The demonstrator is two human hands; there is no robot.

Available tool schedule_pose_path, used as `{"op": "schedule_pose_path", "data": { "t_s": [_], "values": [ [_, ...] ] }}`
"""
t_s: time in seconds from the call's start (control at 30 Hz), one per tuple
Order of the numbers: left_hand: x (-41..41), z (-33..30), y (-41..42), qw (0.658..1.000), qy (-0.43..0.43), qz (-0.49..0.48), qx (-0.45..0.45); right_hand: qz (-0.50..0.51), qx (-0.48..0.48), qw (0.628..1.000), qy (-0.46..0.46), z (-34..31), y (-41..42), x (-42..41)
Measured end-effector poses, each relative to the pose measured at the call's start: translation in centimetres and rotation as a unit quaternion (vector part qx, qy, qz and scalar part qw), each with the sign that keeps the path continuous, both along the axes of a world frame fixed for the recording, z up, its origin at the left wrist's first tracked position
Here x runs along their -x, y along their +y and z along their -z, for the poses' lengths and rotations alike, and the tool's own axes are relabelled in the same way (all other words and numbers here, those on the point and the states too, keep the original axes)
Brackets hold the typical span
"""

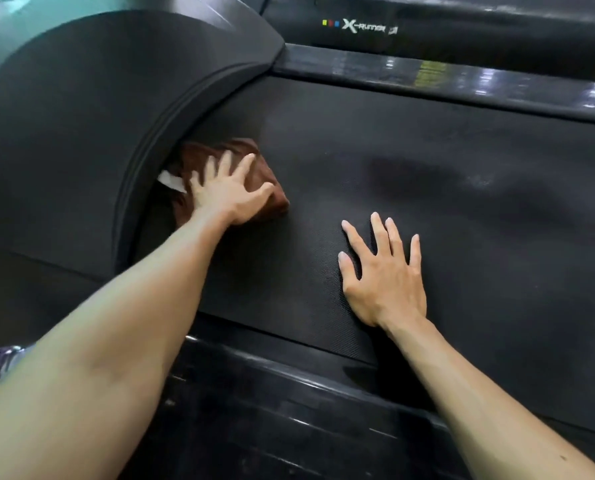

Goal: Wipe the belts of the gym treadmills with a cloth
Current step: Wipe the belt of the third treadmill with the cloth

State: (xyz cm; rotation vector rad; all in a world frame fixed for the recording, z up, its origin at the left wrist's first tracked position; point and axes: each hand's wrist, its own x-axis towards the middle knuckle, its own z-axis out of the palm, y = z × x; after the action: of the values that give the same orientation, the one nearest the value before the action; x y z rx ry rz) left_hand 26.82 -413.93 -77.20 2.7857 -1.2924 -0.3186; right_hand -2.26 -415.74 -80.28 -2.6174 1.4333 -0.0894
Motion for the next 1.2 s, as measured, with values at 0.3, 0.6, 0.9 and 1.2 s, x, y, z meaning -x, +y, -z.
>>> {"op": "schedule_pose_path", "data": {
  "t_s": [0.3,0.6,0.9,1.2],
  "values": [
    [8.9,1.4,8.2,0.992,-0.041,-0.115,0.039,0.003,-0.012,1.0,-0.006,-0.2,0.0,0.0],
    [14.4,1.4,7.8,0.998,-0.024,-0.029,0.054,0.006,-0.013,1.0,-0.016,-0.4,-0.1,0.0],
    [10.0,1.6,11.4,0.973,-0.045,-0.22,0.049,0.006,-0.008,1.0,-0.006,-0.2,-0.2,0.0],
    [11.5,1.6,8.4,0.991,-0.031,-0.124,0.028,0.005,-0.003,1.0,-0.006,0.1,-0.3,0.0]
  ]
}}
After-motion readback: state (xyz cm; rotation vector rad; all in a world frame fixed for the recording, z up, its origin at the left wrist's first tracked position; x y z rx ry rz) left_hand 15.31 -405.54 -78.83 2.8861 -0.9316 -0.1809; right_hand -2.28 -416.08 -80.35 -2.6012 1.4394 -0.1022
